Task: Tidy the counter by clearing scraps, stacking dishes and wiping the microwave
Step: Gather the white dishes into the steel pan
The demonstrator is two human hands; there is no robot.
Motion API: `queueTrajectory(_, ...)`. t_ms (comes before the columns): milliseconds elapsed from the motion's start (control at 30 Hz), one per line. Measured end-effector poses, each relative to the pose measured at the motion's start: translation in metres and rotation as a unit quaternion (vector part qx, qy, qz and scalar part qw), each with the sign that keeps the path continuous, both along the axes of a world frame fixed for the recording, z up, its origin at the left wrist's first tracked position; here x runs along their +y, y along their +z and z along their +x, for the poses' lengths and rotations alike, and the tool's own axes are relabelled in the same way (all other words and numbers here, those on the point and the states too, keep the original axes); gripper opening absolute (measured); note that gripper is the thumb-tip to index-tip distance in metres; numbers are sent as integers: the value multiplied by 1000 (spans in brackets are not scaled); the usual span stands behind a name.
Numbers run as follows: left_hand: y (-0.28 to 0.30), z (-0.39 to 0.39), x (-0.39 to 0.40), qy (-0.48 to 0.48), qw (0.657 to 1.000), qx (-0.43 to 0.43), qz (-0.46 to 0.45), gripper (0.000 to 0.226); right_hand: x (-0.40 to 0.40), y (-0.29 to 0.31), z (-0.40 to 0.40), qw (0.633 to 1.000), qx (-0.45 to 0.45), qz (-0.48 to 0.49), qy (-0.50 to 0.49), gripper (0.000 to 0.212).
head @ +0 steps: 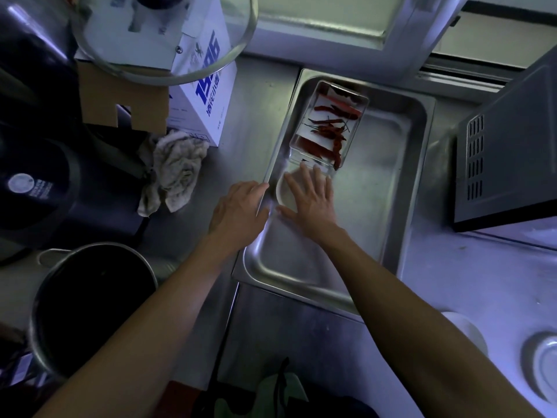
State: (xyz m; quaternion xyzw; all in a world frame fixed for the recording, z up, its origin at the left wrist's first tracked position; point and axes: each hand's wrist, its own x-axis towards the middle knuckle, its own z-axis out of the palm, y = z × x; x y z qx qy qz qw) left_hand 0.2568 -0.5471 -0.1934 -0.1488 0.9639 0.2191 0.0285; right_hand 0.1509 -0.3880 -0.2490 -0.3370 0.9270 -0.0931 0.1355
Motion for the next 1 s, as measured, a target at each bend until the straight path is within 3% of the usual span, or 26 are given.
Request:
queueTrajectory(300,28,5,21,-39,999,-10,-4,48,33,12,27,1000,-17,-8,-17,61)
queueTrajectory(467,44,2,52,-119,991,-12,-57,47,76,35,56,996,-8,-30,-83,59)
queueTrajectory(1000,31,14,232,-377,926,-6,-24,53,269,70,163,932,-7,-45,-360,58)
